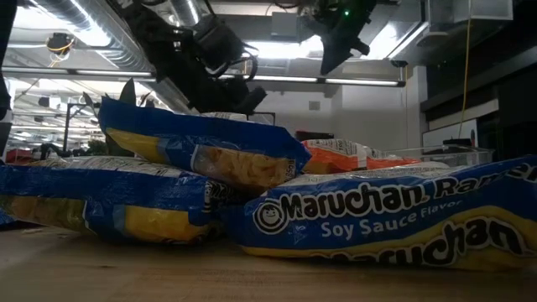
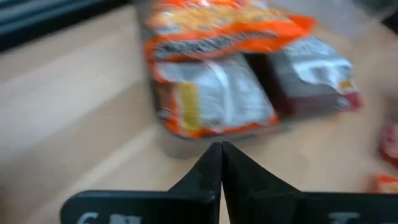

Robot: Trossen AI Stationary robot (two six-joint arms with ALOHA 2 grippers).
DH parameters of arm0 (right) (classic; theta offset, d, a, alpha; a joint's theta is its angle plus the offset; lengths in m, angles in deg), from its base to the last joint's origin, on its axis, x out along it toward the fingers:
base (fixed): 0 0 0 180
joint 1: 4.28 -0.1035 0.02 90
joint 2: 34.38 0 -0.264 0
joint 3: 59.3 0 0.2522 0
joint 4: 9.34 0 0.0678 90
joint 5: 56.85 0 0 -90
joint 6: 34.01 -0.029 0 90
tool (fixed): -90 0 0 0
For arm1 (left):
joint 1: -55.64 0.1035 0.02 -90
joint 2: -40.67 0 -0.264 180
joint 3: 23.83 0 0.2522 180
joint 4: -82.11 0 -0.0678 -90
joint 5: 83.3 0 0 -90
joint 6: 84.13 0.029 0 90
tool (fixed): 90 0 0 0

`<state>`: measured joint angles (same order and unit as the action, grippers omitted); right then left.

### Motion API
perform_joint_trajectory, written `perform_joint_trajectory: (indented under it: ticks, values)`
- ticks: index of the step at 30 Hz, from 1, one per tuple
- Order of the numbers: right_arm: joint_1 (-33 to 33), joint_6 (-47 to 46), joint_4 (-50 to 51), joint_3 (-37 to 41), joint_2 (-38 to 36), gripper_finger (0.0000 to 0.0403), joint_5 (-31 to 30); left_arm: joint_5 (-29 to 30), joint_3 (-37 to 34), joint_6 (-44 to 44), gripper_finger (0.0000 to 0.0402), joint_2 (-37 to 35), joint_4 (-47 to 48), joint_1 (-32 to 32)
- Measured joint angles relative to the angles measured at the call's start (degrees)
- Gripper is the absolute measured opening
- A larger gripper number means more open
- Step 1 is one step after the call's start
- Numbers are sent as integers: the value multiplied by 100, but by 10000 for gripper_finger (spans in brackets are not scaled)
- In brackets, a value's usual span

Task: Sort Maruchan noodles
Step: Adjust the black bin

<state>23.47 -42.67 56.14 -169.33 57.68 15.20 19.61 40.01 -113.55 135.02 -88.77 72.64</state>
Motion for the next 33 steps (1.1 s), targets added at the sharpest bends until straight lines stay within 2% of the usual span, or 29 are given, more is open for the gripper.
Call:
perform_joint_trajectory:
  ticks: [5, 7, 9, 11, 13, 17, 21, 26, 33]
  values:
    - [105, -4, 178, 133, 255, 0, -432, -167, 0, -264, 1, -1, -25, 176]
    - [275, 37, 144, 341, 423, 2, -238, -437, 0, -416, 1, -7, -65, 169]
    - [487, 52, 10, 585, 624, 14, 311, -764, 0, -488, 1, -94, -102, 123]
    - [709, 12, -181, 781, 806, 38, 919, -898, 2, -491, 1, -227, -119, 53]
    - [880, 4, -386, 884, 967, 73, 1179, -901, 2, -491, 1, -360, -40, -3]
    - [1114, 33, -690, 905, 1233, 146, 1084, -822, 2, -596, 1, -743, 106, -14]
    - [1191, 195, -950, 905, 1388, 186, 1058, -914, 2, -818, 1, -1006, 105, -33]
    - [1157, 405, -1034, 905, 1674, 184, 951, -944, 4, -928, 1, -1095, 109, -219]
    - [1169, 444, -904, 903, 1988, 133, 824, -924, 4, -952, 1, -1095, 126, -455]
